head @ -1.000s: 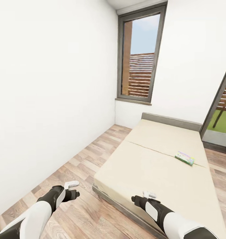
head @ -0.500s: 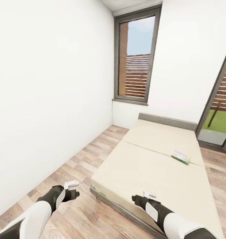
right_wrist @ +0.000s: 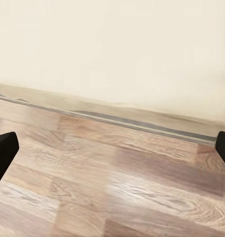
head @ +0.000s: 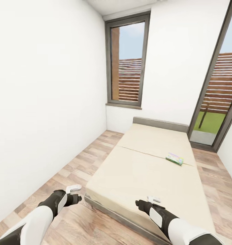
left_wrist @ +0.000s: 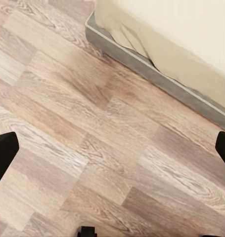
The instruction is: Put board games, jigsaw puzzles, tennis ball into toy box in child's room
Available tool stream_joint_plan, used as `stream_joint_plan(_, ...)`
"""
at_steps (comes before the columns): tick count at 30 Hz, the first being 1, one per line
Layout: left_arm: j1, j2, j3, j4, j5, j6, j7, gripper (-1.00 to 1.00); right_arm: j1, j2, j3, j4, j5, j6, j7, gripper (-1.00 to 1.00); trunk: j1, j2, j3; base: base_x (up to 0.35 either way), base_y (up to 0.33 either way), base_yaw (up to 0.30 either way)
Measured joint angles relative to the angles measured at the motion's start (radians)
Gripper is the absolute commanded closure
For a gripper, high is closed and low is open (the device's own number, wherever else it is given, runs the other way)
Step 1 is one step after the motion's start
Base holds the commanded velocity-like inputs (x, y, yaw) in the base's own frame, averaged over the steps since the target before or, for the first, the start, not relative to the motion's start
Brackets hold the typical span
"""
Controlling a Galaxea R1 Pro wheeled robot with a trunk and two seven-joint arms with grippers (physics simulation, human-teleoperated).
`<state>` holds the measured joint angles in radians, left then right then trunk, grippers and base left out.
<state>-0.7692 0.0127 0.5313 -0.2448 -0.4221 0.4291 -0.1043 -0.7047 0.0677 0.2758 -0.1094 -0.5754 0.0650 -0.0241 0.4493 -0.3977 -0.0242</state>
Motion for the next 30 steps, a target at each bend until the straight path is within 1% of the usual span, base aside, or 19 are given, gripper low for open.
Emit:
stream_joint_plan(8, 0.000, 0.000, -0.001, 0.000, 0.000, 0.000, -0.001, -1.00, 0.000, 0.000, 0.000, 0.000, 0.000, -0.001, 0.000, -1.00, 0.000, -0.001, 0.009, -0.088, 0.000, -0.184)
stream_joint_plan(17, 0.000, 0.000, -0.003, 0.000, 0.000, 0.000, 0.000, -1.00, 0.000, 0.000, 0.000, 0.000, 0.000, -0.002, 0.000, -1.00, 0.000, -0.001, 0.011, -0.015, 0.000, -0.033)
stream_joint_plan(22, 0.000, 0.000, -0.003, 0.000, 0.000, -0.005, 0.000, -1.00, -0.001, -0.001, -0.002, 0.001, -0.001, 0.000, -0.001, -1.00, 0.000, -0.001, 0.009, -0.001, 0.000, -0.153)
stream_joint_plan(26, 0.000, 0.000, -0.003, 0.000, -0.001, -0.026, -0.001, -1.00, -0.002, -0.011, -0.007, 0.001, -0.003, 0.003, 0.000, -1.00, 0.000, 0.000, 0.007, -0.023, 0.000, -0.225)
stream_joint_plan(30, 0.000, -0.001, -0.004, 0.000, -0.001, -0.033, -0.001, -1.00, -0.002, -0.024, -0.011, 0.002, -0.007, 0.009, 0.001, -1.00, 0.000, 0.000, 0.003, -0.055, 0.000, -0.190)
